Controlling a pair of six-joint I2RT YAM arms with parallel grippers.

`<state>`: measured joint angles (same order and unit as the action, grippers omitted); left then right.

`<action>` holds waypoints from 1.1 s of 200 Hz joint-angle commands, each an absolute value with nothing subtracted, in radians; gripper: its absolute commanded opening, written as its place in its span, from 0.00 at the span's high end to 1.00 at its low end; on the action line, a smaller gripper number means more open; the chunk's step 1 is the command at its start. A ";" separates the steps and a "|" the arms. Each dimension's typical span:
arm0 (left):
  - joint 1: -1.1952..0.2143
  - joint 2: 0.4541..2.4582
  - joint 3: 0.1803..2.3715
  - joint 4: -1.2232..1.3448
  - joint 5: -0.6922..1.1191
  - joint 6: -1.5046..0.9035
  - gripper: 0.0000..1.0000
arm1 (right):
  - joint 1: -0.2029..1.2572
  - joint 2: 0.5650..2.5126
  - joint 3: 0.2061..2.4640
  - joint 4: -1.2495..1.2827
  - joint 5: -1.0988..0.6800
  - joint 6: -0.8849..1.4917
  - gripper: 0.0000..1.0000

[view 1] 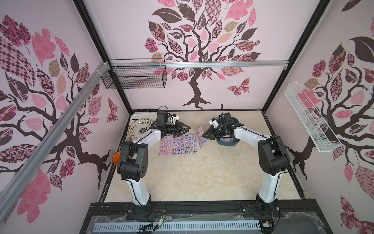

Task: Take the stickers out of the storage box
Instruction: Place the sticker at the center of the board.

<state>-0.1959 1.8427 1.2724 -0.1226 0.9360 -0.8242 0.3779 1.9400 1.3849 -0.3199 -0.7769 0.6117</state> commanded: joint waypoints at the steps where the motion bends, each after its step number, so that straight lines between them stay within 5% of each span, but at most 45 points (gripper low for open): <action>1: -0.200 1.831 1.291 -0.197 0.924 -0.733 0.67 | 0.368 1.974 1.357 -0.314 -0.709 0.572 1.00; 128: -0.199 1.855 1.295 -0.209 0.944 -0.716 0.67 | 0.345 1.976 1.230 -0.311 -0.424 0.502 1.00; 220: -0.199 1.849 1.291 -0.210 0.951 -0.710 0.67 | 0.377 2.078 1.369 -0.358 -0.425 0.498 1.00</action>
<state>-0.1978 1.8439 1.2736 -0.2062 0.9409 -0.7322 0.3687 2.0556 1.3376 -0.3359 -0.4377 0.5106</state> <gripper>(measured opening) 0.328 0.038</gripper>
